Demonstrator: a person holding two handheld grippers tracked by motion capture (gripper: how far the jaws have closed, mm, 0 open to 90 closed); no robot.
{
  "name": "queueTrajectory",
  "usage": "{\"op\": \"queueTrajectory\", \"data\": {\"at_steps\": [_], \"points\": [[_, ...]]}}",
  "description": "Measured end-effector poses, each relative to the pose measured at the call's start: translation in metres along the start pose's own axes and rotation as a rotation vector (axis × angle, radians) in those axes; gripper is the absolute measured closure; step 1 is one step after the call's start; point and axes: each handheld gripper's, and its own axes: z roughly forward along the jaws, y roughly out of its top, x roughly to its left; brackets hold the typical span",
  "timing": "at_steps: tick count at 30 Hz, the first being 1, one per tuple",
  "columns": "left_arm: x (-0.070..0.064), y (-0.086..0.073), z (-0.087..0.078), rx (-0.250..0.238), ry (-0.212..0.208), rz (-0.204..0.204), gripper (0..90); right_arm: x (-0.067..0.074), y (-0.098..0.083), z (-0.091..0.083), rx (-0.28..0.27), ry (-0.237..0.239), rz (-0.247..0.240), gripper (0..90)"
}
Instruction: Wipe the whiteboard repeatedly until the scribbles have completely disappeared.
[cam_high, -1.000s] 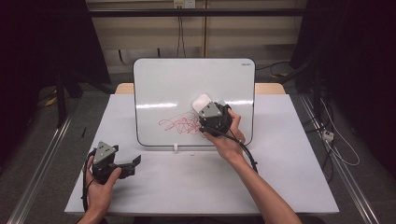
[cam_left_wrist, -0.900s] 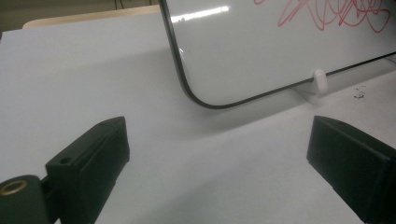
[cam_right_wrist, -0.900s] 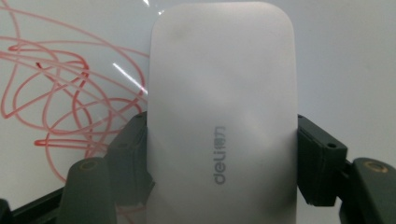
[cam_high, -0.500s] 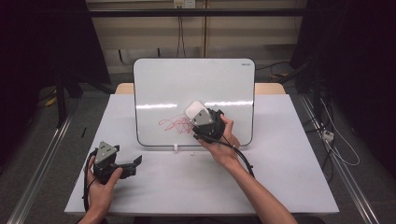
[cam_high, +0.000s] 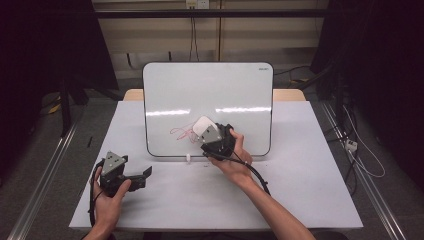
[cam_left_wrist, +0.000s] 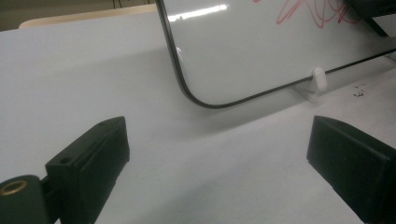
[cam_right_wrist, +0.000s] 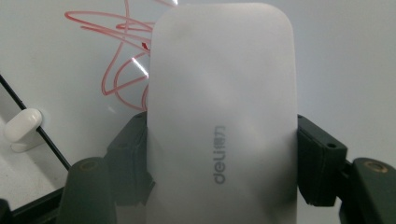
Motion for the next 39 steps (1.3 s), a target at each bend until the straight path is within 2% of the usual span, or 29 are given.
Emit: {"op": "queueTrajectory", "data": {"at_steps": [3,7,8,9,15,17,20,22,31,39], "points": [[0.001,0.0,-0.001,-0.001,0.001,-0.001,5.7,-0.002,0.0,0.0,0.005,0.003,-0.011,31.8],[0.001,-0.001,-0.001,-0.002,0.001,-0.007,5.7,-0.012,-0.001,-0.002,0.005,-0.013,0.024,31.8],[0.001,-0.001,-0.001,-0.002,0.001,-0.007,5.7,-0.019,-0.002,-0.003,0.007,-0.024,0.04,31.9],[0.001,-0.001,-0.001,-0.006,0.0,-0.007,5.7,-0.019,-0.002,-0.003,0.007,-0.024,0.04,31.9],[0.002,-0.001,-0.002,-0.006,0.005,-0.01,5.7,-0.047,-0.006,-0.007,0.012,-0.066,0.088,31.9],[0.002,-0.001,-0.003,-0.006,0.007,-0.01,5.7,-0.05,-0.008,-0.008,0.011,-0.064,0.108,31.9],[0.002,-0.001,-0.003,-0.007,0.006,-0.009,5.7,-0.046,-0.007,-0.008,0.013,-0.086,0.1,31.8],[0.001,-0.001,-0.003,-0.002,0.009,-0.007,5.7,-0.044,-0.008,-0.008,0.011,-0.091,0.114,31.8],[0.0,0.0,-0.001,-0.002,0.007,-0.002,5.7,-0.018,-0.01,-0.006,0.011,-0.069,0.097,31.8],[0.0,0.0,-0.001,-0.004,0.004,-0.003,5.7,0.007,-0.008,-0.003,0.008,-0.045,0.05,31.8]]}}
